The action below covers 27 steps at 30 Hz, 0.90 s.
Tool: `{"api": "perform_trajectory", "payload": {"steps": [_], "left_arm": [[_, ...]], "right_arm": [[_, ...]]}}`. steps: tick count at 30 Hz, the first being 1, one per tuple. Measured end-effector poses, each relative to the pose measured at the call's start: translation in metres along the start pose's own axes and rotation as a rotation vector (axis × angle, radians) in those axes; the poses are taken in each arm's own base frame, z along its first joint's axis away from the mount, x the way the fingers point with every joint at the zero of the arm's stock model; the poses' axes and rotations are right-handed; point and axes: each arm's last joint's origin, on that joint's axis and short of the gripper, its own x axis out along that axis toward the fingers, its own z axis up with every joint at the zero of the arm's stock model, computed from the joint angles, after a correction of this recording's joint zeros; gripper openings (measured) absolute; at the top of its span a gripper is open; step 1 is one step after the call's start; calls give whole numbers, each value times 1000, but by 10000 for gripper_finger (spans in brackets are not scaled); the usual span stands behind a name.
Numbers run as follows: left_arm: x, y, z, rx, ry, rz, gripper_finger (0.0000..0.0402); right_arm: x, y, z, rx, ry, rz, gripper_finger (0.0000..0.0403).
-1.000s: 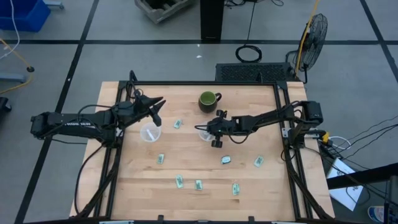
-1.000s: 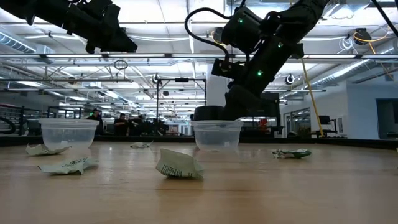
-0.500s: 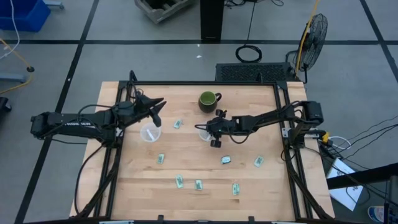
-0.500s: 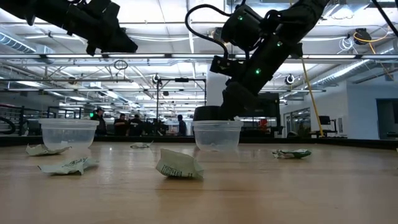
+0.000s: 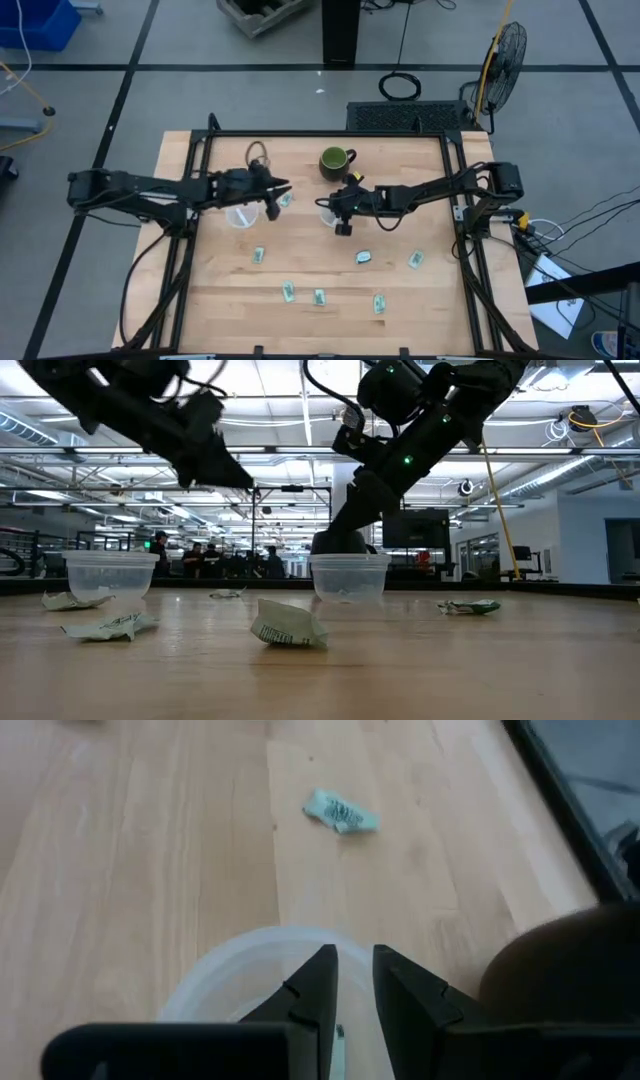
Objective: Pick and place Stevia / Truvia into bins
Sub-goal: Put the white stevia packet into the left transparent container
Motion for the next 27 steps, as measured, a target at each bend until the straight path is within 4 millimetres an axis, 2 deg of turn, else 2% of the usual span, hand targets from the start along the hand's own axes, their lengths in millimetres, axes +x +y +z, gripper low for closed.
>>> {"api": "perform_trajectory", "payload": {"steps": [7, 11, 17, 27], "left_arm": [[36, 1, 3, -33, 228, 89, 95], [54, -1, -4, -4, 338, 107, 95], [68, -2, -23, -2, 450, 104, 95], [81, 2, -44, -16, 533, 188, 95]], "right_arm": [[0, -1, 5, -44, -45, -8, 63], [0, -1, 4, -47, -39, -7, 63], [-1, 0, 4, -46, -37, -6, 63], [0, 0, 3, -13, -35, -4, 63]]}}
